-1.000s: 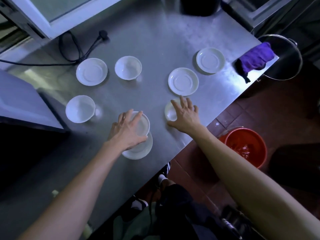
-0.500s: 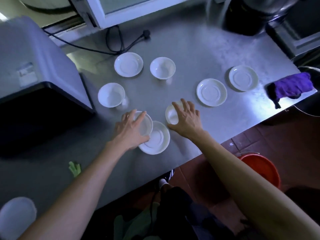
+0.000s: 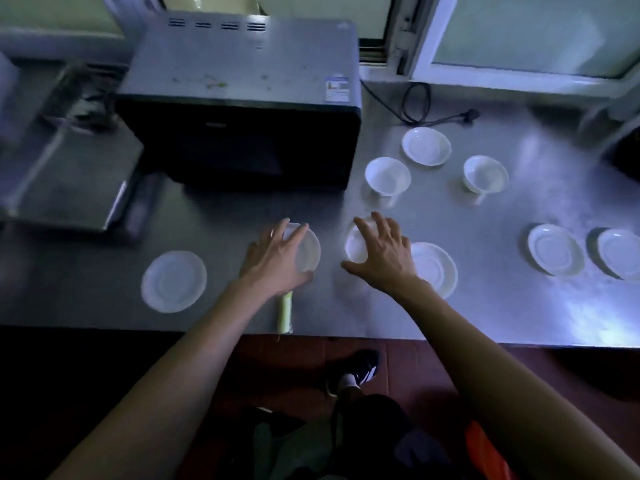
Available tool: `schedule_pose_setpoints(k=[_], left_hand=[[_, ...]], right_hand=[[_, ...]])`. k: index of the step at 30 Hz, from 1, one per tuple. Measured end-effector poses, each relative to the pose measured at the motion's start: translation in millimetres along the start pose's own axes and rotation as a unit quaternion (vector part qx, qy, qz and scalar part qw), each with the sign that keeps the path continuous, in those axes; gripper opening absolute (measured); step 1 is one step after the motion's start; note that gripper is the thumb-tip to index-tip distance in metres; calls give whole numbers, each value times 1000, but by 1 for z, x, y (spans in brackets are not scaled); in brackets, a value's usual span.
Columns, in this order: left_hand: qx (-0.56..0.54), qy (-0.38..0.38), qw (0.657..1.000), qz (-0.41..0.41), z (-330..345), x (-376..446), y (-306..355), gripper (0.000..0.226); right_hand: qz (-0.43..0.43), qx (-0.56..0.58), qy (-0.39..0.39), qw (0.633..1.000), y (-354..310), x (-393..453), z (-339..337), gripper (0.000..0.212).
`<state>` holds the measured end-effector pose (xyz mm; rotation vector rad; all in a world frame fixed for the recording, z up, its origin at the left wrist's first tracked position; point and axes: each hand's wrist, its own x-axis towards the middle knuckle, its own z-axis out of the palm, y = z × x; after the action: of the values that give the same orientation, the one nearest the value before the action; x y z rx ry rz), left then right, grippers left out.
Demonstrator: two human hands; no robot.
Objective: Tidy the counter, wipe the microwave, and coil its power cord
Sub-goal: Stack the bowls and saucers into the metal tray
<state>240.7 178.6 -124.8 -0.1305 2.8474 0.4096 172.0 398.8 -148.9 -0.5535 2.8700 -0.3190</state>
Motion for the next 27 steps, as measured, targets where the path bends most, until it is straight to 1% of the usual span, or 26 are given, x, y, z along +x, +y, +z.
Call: schedule_pose_setpoints(k=[5, 8, 13, 17, 21, 24, 27], left_hand=[[-13, 23, 999, -47, -21, -70, -80, 100], [-26, 42, 995, -91, -30, -113, -126, 98], [-42, 52, 985, -159, -42, -177, -187, 94], [-63, 70, 977, -194, -41, -213, -221, 83], [-82, 83, 968, -221, -31, -235, -249, 89], [-88, 90, 962, -241, -25, -241, -273, 94], [-107, 86, 956, -261, -21, -243, -301, 93]], right_hand=[[-58, -12, -3, 998, -98, -11, 7, 98], [-95, -16, 8, 995, -157, -18, 13, 99], [-151, -23, -2, 988, -237, -32, 26, 98], [-191, -25, -17, 981, -283, -40, 37, 96], [-234, -28, -34, 971, -322, -43, 52, 96], [-250, -32, -56, 966, -346, -35, 65, 97], [-262, -33, -67, 962, -366, -20, 78, 97]])
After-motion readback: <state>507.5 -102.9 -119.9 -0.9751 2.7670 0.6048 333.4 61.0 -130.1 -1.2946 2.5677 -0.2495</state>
